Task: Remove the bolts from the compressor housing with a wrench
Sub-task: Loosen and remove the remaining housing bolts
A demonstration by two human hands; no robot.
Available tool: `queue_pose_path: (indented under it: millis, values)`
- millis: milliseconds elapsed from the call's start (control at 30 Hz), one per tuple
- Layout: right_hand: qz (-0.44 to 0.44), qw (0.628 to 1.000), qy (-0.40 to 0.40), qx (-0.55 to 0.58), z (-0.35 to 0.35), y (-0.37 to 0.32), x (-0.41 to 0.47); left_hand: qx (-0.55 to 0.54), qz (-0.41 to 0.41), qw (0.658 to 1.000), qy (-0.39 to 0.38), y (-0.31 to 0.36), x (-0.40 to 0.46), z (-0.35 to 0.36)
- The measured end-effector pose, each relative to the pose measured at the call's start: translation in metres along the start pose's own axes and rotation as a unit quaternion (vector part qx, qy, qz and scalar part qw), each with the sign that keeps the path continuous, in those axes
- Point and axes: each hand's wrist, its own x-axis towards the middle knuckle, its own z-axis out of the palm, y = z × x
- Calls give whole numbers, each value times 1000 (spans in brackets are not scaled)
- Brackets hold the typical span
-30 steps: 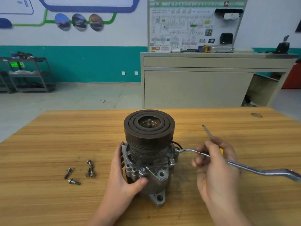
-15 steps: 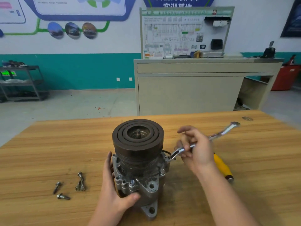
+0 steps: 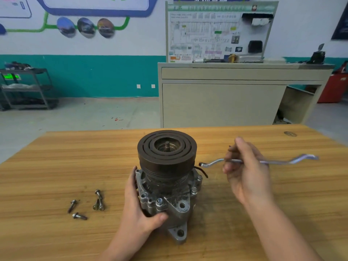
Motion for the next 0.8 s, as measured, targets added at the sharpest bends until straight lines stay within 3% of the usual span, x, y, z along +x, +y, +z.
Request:
queue_pose_path:
  millis: [233,367,500,600,667,733,800]
  values:
    - [-232,963,11,-137,-2,23,-46,16,2,1000,5,2,-3,1]
    - [-330,914,25,-235,9,35,-60,18,1,1000,10,4,-4,1]
    - [-403,860,96,-298,24,57,-71,18,5,1000,19,4,-6,1]
    - [-403,863,122,-281,30,62,-73,16,5,1000,23,3,-7,1]
    - [-363,898,123,-216,26,52,-62,6,2,1000,20,2,-8,2]
    - [-251,955,121,-102,18,41,-42,-5,-1,1000,20,2,-8,2]
    - [-97,994,42,27,10,32,-15,-6,-2,1000,24,2,-6,3]
